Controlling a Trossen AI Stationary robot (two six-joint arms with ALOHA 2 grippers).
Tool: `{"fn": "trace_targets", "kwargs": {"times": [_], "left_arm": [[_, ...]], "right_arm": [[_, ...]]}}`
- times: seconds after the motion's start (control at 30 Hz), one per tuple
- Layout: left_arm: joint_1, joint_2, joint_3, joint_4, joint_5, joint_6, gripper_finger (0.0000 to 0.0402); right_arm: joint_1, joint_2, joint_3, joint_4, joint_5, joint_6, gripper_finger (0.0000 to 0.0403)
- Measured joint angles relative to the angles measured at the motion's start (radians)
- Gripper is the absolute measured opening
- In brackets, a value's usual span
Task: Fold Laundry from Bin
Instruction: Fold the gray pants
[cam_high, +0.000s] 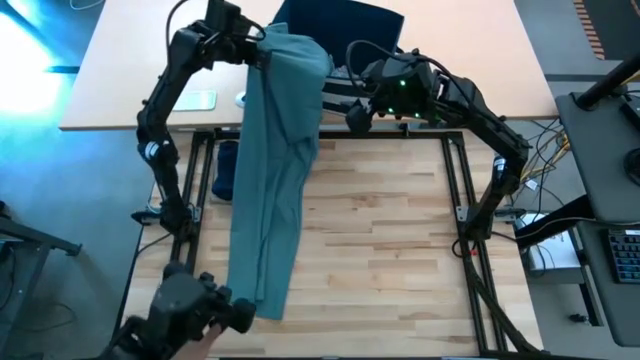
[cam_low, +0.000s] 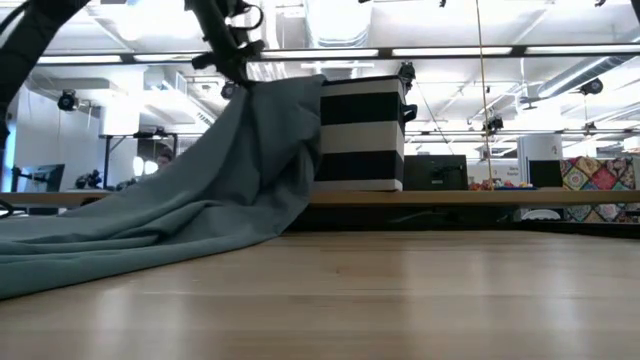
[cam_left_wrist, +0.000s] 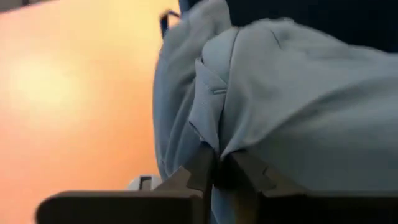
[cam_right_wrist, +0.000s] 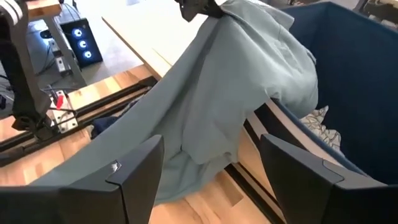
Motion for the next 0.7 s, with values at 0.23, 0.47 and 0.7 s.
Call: {"fn": "trace_targets", "kwargs": {"times": [0.23,0.47,0.7], "left_arm": [[0.024,0.001,0.0,-0.068,0.095,0.07,0.0128],[-0.007,-0.136,-0.018,-0.275,0.14,0.087,0.0222],[-0.144,-0.437,-0.264,-0.285,0.139,-0.063,0.0244]], "right_arm": [[0.0,0.0,-0.096,0.001,0.0,0.003,0.0276],[0.0,0.0,-0.281,0.059,-0.049,0.015,0.0274],[0.044,0.0,-0.513,0.354,-0.125,0.034,0.0261]]}}
